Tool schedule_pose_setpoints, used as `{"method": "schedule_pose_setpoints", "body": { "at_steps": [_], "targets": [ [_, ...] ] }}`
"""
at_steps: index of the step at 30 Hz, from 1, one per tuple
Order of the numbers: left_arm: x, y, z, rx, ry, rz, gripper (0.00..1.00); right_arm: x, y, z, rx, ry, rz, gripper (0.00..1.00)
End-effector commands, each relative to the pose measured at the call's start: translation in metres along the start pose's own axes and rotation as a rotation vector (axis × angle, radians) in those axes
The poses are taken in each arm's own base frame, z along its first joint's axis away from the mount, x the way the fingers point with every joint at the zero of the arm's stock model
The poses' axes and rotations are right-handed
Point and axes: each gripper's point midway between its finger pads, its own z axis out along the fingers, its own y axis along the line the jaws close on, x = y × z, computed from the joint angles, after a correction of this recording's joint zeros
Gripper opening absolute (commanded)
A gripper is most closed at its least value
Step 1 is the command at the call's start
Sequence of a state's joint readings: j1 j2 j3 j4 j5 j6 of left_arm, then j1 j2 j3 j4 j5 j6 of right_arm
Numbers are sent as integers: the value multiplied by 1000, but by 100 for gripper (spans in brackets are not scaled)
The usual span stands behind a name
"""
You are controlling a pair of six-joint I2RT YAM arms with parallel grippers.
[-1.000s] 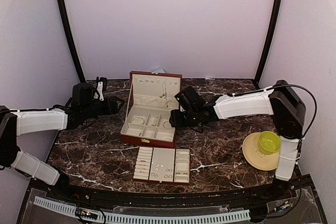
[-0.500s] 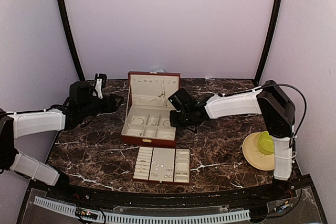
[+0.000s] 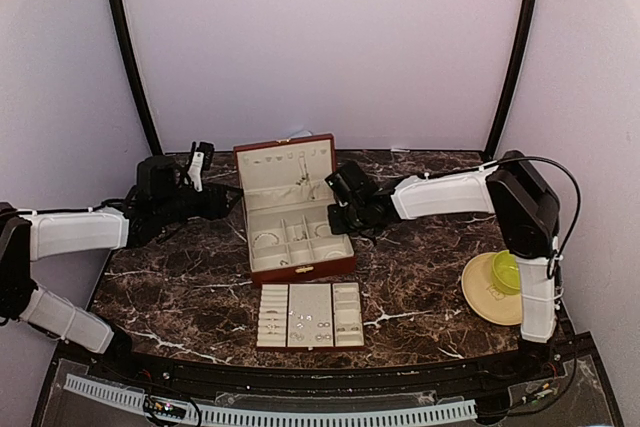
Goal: Organize the mixed jewelry
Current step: Adjust the jewelry box at the center of the board, then pick up the necklace from the necklace hanger.
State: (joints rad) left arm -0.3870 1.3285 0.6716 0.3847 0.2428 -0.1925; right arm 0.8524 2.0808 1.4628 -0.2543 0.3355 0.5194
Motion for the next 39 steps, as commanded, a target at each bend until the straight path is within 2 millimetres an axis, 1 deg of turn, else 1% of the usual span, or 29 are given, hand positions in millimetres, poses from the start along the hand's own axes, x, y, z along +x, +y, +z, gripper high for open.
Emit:
{"method": "schedule_pose_setpoints", "body": {
  "at_steps": [1,4,5,7,9,11,15,18,20,22,23,24,25,26,27,28,29,31,33,36,39],
  "targets": [
    [-9,-25,0,84,-31,107,62,-22,-13,-8,-49,-63,-79,11],
    [-9,-27,2,83,-30,111,62,-24,-16,-8,-92,-69,-129,12],
    [-10,-28,2,81,-32,105,62,-23,-16,-8,-101,-68,-147,14],
    [-11,-23,4,55,-38,83,62,-25,-18,-9,-102,-68,-165,21],
    [-12,-18,4,29,-45,50,62,-28,-20,-12,-106,-71,-168,31],
    [-13,-13,5,1,-53,11,63,-38,-21,-23,-106,-92,-165,40],
    [-3,-6,4,-25,-45,-94,64,-61,-23,-51,-106,-141,-150,53],
    [7,-8,5,2,-43,-174,65,-78,-18,-70,-137,-182,-119,59],
    [12,-12,6,30,-40,-209,65,-86,-9,-79,-175,-204,-85,61],
    [18,-12,10,42,-28,-239,65,-90,3,-83,-209,-219,-59,63],
    [24,-12,13,49,-12,-249,65,-92,10,-84,-223,-225,-48,64],
    [24,-13,14,57,-15,-263,65,-93,17,-83,-236,-227,-42,64],
    [31,-13,16,64,1,-273,65,-92,24,-78,-248,-220,-37,64],
    [31,-14,17,71,-4,-282,65,-92,30,-74,-263,-216,-32,64],
    [37,-14,18,75,9,-289,65,-91,37,-70,-277,-211,-26,64],
    [37,-14,19,78,8,-296,65,-90,42,-65,-287,-204,-20,63],
    [43,-13,21,79,22,-302,65,-88,46,-60,-290,-196,-13,62],
    [48,-14,22,90,34,-311,65,-87,53,-49,-293,-186,-6,62],
    [51,-17,24,108,42,-319,64,-85,56,-38,-272,-180,-12,61],
    [58,-17,28,113,60,-318,62,-83,53,-24,-221,-181,-21,60],
    [57,-17,30,121,57,-305,60,-84,50,-14,-179,-188,-15,59]
  ]
}}
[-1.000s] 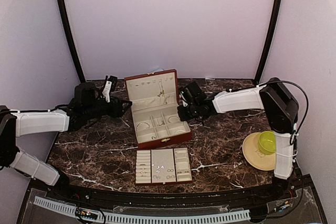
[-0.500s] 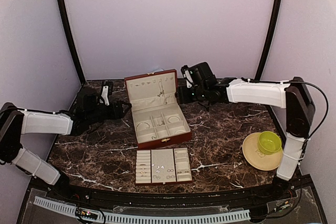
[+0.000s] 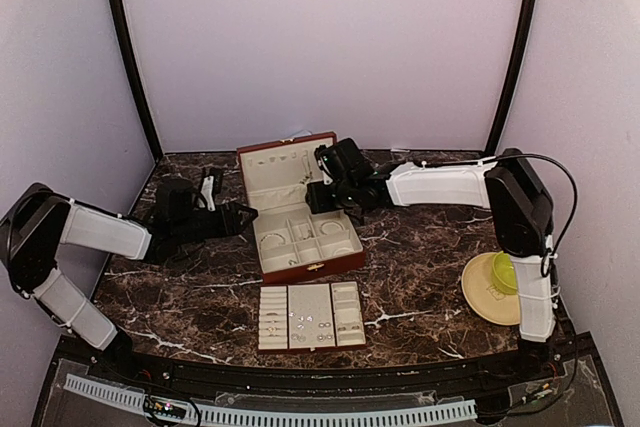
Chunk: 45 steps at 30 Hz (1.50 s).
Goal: Organize the mixed jewelry
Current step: Pick up the necklace from the necklace hanger.
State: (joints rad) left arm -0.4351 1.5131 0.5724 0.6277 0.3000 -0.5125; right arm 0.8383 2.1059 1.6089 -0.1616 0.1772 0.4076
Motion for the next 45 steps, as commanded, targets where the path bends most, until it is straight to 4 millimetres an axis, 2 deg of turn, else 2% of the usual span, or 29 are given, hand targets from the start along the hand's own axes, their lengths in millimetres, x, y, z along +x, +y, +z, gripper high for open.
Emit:
{"method": "schedule_pose_setpoints", "body": {
  "at_steps": [1,9,17,26,30,39,45],
  "targets": [
    [0,-7,2,47,-9,13,59,-20,-2,6,52,-67,25,58],
    [2,-11,9,82,11,28,42,-21,-4,28,78,-77,12,50],
    [2,-18,16,114,18,50,33,-20,-2,37,74,-77,8,40],
    [10,-24,22,121,40,77,8,-19,2,43,56,-82,10,31],
    [13,-23,22,110,46,83,1,-20,1,46,60,-91,12,26],
    [17,-23,19,100,50,86,0,-33,5,41,41,-138,30,1],
    [17,-21,15,85,44,90,0,-49,16,23,-21,-183,43,0]
  ]
}}
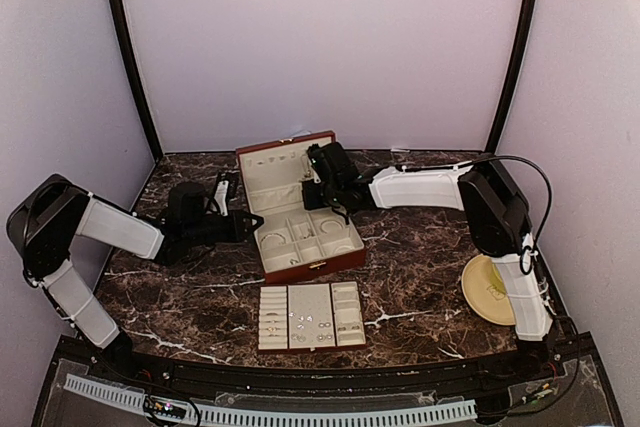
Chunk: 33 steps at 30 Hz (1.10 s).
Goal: Organize the mixed jewelry
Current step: Pick up the necklace from the necklace hanger.
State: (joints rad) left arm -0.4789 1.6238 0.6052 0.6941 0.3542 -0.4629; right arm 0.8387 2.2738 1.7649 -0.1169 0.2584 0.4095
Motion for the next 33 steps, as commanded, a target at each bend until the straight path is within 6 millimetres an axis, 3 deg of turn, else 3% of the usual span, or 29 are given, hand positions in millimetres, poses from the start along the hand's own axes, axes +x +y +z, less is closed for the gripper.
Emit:
{"method": "schedule_pose_setpoints", "body": {
  "at_steps": [1,9,16,27,33],
  "targets": [
    [-3,-7,-7,7,-14,28,0,-46,20,-24,-100,-142,50,0],
    [-3,-8,-8,7,-16,27,0,-73,26,-52,-156,-221,86,0],
    [-3,-9,-10,7,-18,31,0,-83,26,-51,-164,-247,88,0],
    [0,-8,-13,5,-15,29,0,-69,16,-28,-133,-223,80,0],
    [0,-9,-14,7,-15,29,0,-46,10,-11,-108,-177,73,0]
  ]
}}
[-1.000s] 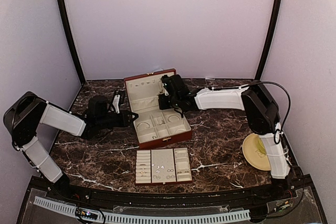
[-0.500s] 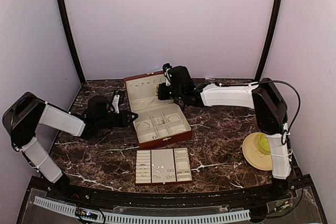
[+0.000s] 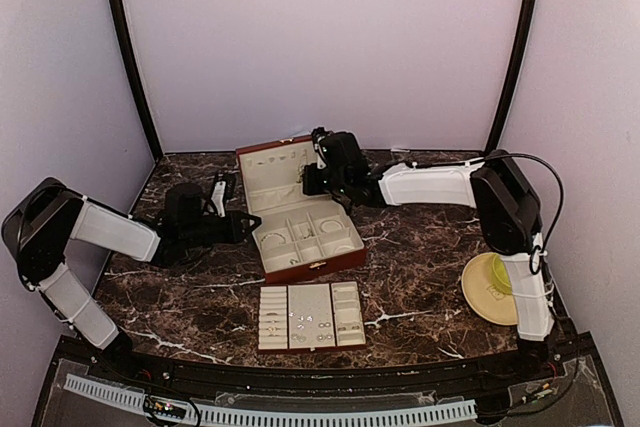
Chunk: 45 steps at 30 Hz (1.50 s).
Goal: Organize the mixed jewelry
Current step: Pick up the necklace from the necklace hanger, then open the compartment pouch of the jewelry box.
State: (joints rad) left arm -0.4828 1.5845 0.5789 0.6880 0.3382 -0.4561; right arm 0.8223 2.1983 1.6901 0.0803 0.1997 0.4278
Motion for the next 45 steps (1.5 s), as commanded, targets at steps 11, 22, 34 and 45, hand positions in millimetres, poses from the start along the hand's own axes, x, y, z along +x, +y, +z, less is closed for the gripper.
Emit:
{"method": "schedule_pose_setpoints", "body": {
  "at_steps": [11,22,34,45],
  "targets": [
    [0,-7,-7,15,-4,22,0,13,-3,19,-6,5,-9,0],
    [1,-7,-8,12,-6,23,0,40,-16,23,47,102,-16,0],
    [-18,-10,-16,-23,-41,91,23,16,-7,-1,16,73,-13,0],
    [-67,0,-65,-265,-172,285,59,-4,8,-18,-51,57,6,0]
  ]
}}
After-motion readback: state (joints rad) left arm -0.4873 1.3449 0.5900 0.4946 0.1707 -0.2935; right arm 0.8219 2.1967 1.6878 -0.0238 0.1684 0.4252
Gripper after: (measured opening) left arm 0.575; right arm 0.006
